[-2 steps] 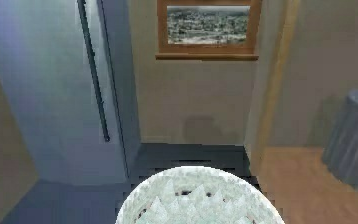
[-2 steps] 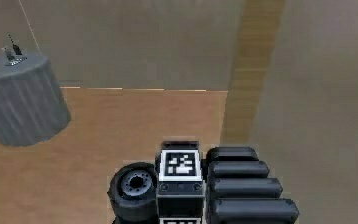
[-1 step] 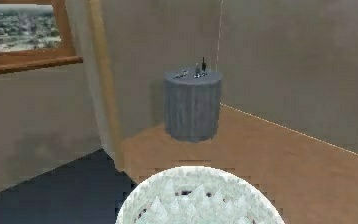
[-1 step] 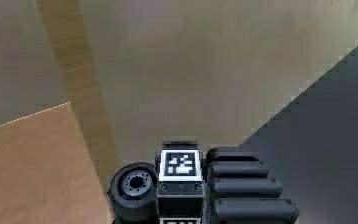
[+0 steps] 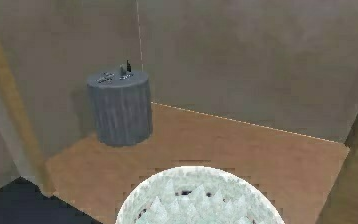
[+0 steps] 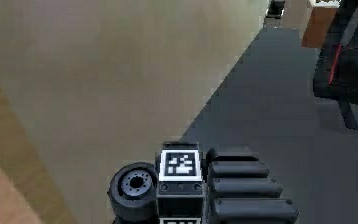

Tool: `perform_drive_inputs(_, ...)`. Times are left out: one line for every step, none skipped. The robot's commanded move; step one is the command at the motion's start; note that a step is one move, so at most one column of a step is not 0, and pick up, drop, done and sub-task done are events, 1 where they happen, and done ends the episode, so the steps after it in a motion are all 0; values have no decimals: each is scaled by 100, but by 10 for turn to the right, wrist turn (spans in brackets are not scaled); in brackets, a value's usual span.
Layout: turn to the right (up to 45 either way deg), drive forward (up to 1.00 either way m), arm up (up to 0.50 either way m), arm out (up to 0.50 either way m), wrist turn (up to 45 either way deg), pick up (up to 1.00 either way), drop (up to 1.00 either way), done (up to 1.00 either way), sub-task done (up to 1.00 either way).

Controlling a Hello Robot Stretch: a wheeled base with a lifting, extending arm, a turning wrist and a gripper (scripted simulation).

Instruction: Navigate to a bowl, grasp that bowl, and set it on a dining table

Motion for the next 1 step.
perform_drive_inputs(0,100,0,0,0,0,0,0,0)
